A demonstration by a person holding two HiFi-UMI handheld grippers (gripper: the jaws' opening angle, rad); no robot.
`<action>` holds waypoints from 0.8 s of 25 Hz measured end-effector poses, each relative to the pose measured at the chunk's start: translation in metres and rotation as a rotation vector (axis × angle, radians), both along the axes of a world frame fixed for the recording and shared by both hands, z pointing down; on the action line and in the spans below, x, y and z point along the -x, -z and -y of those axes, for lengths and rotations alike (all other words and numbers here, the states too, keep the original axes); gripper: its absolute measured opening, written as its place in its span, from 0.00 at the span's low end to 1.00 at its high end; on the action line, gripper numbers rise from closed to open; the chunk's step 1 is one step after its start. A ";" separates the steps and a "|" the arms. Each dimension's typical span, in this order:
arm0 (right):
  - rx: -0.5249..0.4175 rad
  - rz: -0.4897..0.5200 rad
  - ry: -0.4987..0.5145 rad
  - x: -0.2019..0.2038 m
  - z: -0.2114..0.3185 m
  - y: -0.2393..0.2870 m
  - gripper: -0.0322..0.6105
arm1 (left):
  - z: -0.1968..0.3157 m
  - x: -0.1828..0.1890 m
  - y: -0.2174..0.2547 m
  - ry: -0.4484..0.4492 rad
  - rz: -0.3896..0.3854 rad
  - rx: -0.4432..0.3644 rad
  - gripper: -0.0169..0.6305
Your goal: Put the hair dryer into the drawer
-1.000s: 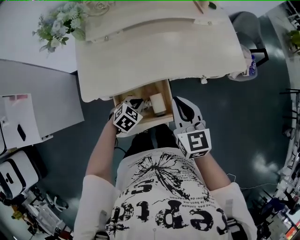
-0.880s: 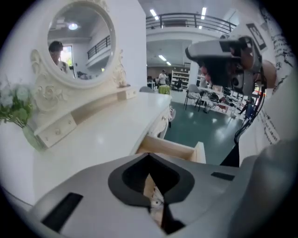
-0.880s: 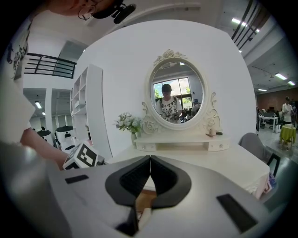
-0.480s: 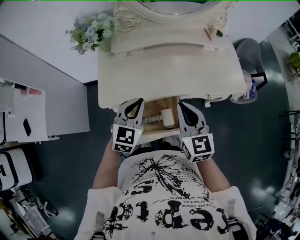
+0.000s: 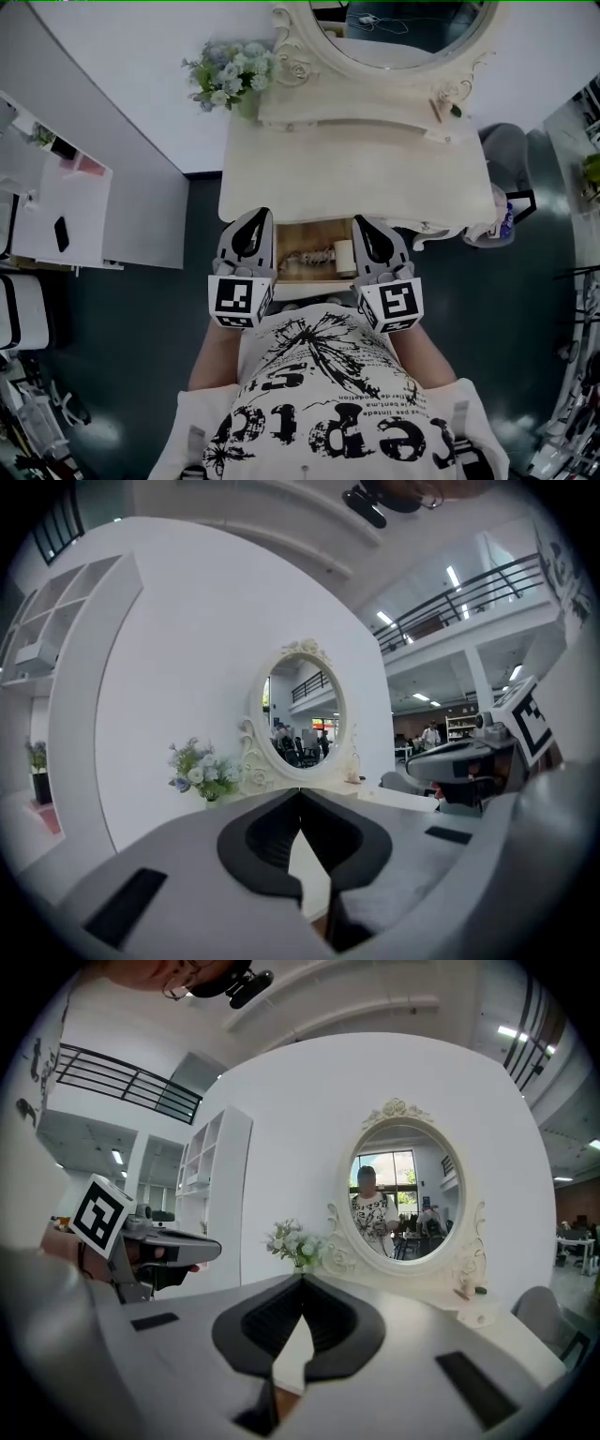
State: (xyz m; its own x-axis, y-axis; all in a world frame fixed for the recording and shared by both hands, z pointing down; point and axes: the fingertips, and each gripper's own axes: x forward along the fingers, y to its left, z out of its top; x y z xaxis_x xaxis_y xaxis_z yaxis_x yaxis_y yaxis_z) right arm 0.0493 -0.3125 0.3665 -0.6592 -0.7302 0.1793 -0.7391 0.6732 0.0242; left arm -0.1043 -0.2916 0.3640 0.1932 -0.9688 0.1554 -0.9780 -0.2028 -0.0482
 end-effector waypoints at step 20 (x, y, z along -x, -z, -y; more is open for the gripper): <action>-0.013 0.029 -0.010 -0.004 -0.014 0.010 0.08 | -0.021 -0.008 0.021 0.011 0.008 -0.035 0.06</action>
State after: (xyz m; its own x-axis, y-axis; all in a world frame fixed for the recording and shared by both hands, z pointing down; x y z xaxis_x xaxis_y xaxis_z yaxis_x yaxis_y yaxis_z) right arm 0.0536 -0.2983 0.3562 -0.6570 -0.7386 0.1512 -0.7460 0.6658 0.0113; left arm -0.0961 -0.2708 0.3429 0.1816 -0.9757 0.1228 -0.9797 -0.1903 -0.0631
